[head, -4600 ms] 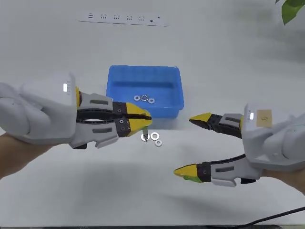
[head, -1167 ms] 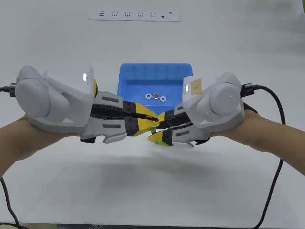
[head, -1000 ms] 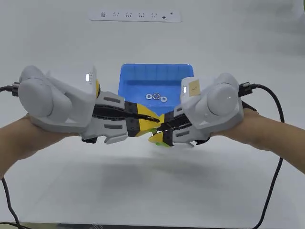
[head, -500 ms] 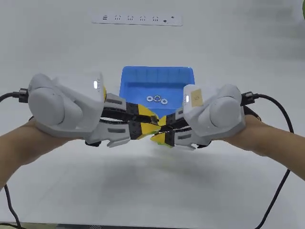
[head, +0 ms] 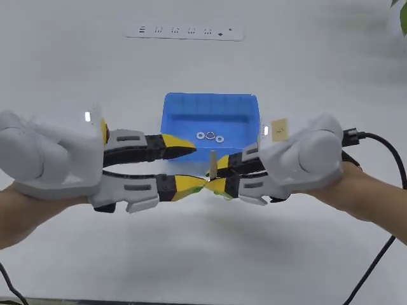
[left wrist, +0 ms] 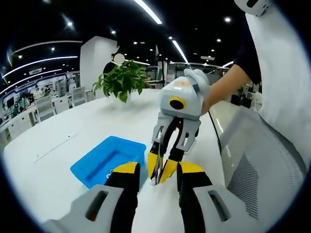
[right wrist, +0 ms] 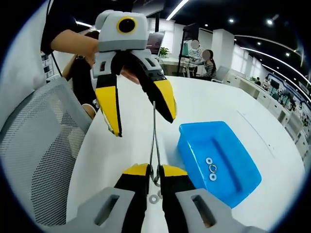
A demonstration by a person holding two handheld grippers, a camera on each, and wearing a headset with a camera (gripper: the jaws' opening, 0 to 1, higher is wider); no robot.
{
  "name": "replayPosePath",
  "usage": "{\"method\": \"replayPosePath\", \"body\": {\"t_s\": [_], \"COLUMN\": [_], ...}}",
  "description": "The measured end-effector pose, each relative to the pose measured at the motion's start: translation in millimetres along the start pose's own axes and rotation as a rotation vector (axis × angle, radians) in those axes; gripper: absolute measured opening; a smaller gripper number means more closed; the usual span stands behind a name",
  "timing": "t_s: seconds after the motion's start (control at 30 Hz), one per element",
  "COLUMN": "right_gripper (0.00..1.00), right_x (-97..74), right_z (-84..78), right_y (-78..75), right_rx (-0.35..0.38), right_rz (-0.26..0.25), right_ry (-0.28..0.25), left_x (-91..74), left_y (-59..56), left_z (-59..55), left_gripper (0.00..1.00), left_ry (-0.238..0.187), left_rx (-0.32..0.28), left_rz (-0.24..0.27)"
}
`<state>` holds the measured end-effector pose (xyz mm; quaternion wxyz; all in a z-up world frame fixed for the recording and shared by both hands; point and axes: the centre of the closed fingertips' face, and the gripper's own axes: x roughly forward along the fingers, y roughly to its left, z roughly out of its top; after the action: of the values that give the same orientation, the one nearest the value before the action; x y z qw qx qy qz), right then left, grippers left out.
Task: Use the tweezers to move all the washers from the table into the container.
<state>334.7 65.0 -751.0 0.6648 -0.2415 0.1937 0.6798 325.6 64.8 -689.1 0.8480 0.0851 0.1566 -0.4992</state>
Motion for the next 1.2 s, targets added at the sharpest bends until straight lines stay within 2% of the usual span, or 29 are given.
{"method": "replayPosePath", "body": {"t_s": [0.1,0.17,0.23,0.33,0.43,0.57,0.6,0.73,0.93,1.1,1.2], "right_gripper": [0.09,0.09,0.09,0.09,0.09,0.09,0.09,0.09,0.09,0.09,0.09], "right_x": [-5.3,-8.8,-14.5,-23.2,-32.8,-40.1,-42.2,-47.9,-53.8,-56.3,-51.9], "right_z": [5.0,8.5,14.6,25.6,34.6,40.6,42.7,48.9,62.3,78.2,78.4], "right_y": [-0.2,-0.3,-0.7,0.2,1.4,-0.3,-1.8,-5.8,-21.7,-42.6,-58.0], "right_rx": [0.011,0.013,0.014,0.040,0.046,0.033,0.037,0.032,0.020,0.004,0.001], "right_rz": [-0.009,-0.013,-0.023,-0.037,-0.053,-0.069,-0.072,-0.085,-0.120,-0.149,-0.162], "right_ry": [-0.011,-0.016,-0.027,-0.056,-0.081,-0.082,-0.085,-0.085,-0.094,-0.114,-0.112], "left_x": [-2.8,-4.5,-7.3,-11.9,-17.2,-25.7,-28.2,-33.4,-36.3,-38.2,-38.8], "left_y": [3.7,9.7,12.8,12.1,12.4,14.1,16.1,15.8,10.3,9.3,12.3], "left_z": [1.8,1.7,6.0,8.3,6.8,4.7,4.0,-1.5,-12.4,-11.4,-10.5], "left_gripper": [0.36,0.42,0.48,0.51,0.57,0.61,0.63,0.67,0.70,0.73,0.78], "left_ry": [-0.061,-0.071,-0.104,-0.122,-0.118,-0.134,-0.139,-0.148,-0.149,-0.179,-0.186], "left_rx": [-0.110,-0.114,-0.134,-0.152,-0.144,-0.155,-0.152,-0.167,-0.199,-0.228,-0.235], "left_rz": [0.042,0.084,0.113,0.117,0.134,0.164,0.186,0.208,0.208,0.205,0.213]}}
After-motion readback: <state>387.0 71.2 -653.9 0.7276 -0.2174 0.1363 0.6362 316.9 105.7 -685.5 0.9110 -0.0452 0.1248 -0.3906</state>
